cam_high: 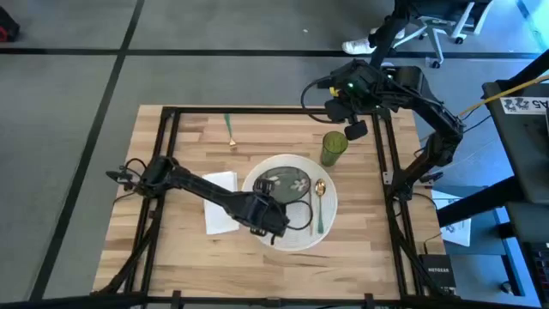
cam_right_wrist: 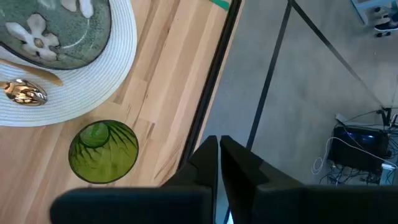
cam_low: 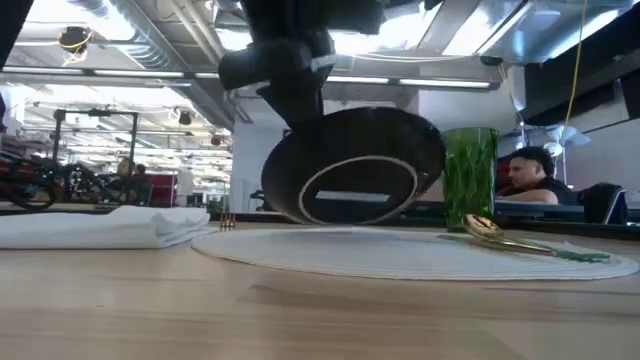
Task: Set table place
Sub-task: Put the green plate to the left side of the gold butter knife on the white table mat
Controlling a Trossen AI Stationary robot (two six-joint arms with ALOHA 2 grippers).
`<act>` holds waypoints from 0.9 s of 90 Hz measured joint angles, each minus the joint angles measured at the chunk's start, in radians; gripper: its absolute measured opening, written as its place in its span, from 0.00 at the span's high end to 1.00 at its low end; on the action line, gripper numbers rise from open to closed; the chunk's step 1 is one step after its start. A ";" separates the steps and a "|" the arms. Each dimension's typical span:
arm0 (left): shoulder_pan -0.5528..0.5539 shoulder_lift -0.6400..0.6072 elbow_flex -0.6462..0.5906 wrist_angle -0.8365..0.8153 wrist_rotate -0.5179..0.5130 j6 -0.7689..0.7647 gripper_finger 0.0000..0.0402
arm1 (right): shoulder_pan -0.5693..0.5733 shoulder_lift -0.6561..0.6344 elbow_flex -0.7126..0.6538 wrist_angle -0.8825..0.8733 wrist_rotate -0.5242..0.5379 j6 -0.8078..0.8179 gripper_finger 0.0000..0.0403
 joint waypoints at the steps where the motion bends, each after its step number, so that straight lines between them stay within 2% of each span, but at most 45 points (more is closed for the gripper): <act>1: 0.000 0.000 0.000 -0.001 0.000 -0.003 0.98 | 0.000 0.000 0.000 0.000 0.000 0.000 0.99; 39: -0.014 -0.002 0.000 0.017 -0.001 -0.007 0.81 | 0.000 0.000 0.000 0.000 0.000 0.000 0.99; 81: -0.037 -0.002 0.000 0.017 0.001 -0.022 0.71 | 0.000 0.000 0.000 0.000 0.000 -0.001 0.99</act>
